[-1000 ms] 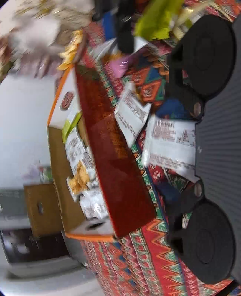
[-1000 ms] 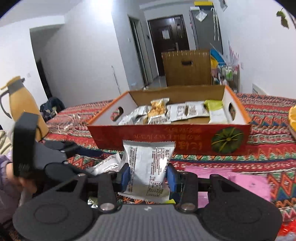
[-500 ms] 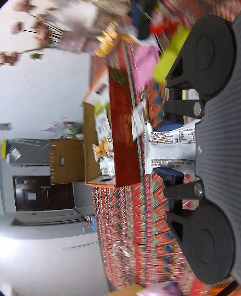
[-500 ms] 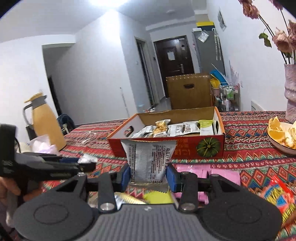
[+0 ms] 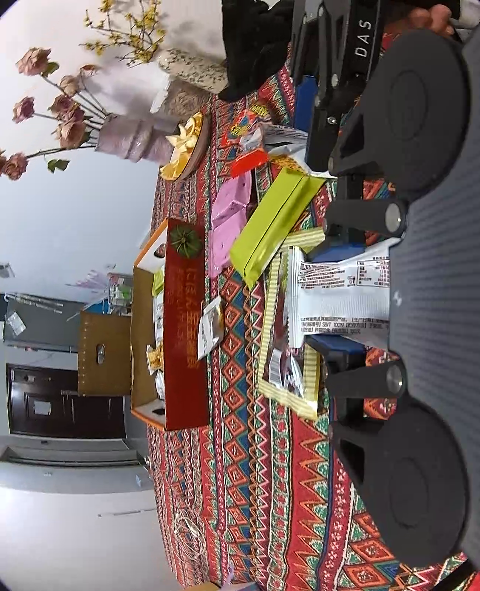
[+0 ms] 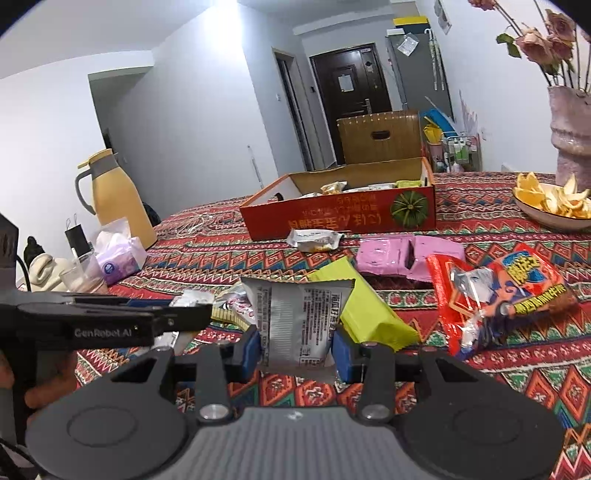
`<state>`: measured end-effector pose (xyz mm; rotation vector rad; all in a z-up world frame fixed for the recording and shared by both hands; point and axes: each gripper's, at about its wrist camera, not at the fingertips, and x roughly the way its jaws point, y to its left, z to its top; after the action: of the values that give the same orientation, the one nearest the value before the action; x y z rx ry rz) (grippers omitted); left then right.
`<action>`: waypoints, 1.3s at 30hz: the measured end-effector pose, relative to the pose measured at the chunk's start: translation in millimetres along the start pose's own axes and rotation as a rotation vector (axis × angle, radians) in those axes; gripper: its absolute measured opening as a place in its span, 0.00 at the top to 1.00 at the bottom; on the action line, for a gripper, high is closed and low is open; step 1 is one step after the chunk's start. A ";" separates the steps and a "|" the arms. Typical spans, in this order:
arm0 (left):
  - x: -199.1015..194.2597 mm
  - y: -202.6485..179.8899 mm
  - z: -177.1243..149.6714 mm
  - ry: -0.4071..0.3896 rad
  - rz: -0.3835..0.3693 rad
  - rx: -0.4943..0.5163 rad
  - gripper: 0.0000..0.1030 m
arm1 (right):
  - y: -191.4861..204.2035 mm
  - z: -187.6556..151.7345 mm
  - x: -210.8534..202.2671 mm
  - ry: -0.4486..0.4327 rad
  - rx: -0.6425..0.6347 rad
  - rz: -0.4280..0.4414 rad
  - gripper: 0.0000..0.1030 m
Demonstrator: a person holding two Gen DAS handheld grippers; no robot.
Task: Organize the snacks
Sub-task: 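Lower both white packets into the orange box and open both grippers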
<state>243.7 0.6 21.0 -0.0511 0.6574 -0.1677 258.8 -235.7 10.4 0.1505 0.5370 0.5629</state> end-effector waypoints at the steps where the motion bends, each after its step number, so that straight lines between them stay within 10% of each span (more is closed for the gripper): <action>1: 1.1 -1.0 0.8 0.002 -0.004 0.001 0.60 | -1.6 -0.9 -1.8 -0.004 0.004 -0.002 0.61; 8: 10.3 5.3 38.9 -0.073 -0.020 0.009 0.60 | -7.6 20.0 0.3 -0.040 -0.014 -0.005 0.61; 17: 83.8 28.3 159.3 -0.161 -0.077 -0.005 0.60 | -30.4 127.9 52.0 -0.097 -0.131 -0.025 0.61; 24: 216.9 50.8 244.0 -0.051 -0.071 -0.065 0.60 | -83.0 232.2 186.8 0.087 -0.093 -0.035 0.61; 30: 323.6 72.8 258.4 0.115 -0.009 -0.167 0.60 | -111.8 251.8 309.7 0.306 -0.092 -0.176 0.61; 39: 341.9 74.3 250.0 0.146 -0.024 -0.151 0.36 | -122.3 242.4 350.4 0.372 -0.073 -0.231 0.46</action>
<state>673.2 13.8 4.9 -0.1934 0.8150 -0.1456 692.5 -145.6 27.9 -0.0882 0.8818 0.3844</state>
